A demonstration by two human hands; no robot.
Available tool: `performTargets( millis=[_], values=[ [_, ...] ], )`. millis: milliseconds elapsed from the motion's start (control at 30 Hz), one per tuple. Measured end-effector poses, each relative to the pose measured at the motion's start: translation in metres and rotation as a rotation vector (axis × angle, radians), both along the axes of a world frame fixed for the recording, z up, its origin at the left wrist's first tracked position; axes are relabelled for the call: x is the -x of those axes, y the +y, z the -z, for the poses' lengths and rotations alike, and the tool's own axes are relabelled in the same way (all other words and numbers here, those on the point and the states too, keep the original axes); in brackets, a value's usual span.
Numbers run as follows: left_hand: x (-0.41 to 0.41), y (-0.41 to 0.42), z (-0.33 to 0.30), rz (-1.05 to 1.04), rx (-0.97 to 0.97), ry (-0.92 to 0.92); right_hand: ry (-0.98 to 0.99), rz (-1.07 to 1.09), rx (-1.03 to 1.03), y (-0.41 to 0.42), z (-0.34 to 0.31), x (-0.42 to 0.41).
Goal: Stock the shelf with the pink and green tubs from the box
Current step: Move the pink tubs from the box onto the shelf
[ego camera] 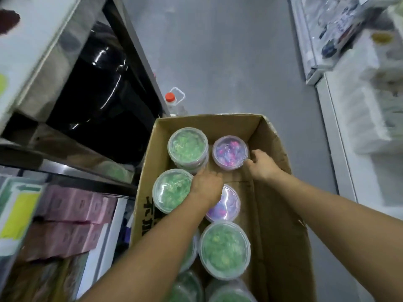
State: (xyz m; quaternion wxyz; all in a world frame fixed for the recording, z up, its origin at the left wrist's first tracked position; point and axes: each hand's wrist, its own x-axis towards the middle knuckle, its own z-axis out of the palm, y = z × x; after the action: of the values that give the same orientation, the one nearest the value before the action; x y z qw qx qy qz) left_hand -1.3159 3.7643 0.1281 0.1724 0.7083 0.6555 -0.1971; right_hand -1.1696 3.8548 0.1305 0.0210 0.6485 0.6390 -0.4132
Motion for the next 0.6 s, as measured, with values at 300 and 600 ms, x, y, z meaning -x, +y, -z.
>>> performTargets(
  millis=[300, 600],
  values=[
    [-0.004, 0.027, 0.015, -0.135, 0.245, -0.075, 0.136, 0.493, 0.262, 0.023, 0.043, 0.032],
    [0.0, 0.015, -0.027, -0.277, 0.213, -0.271, 0.204, 0.515, 0.127, 0.016, -0.01, 0.025]
  ],
)
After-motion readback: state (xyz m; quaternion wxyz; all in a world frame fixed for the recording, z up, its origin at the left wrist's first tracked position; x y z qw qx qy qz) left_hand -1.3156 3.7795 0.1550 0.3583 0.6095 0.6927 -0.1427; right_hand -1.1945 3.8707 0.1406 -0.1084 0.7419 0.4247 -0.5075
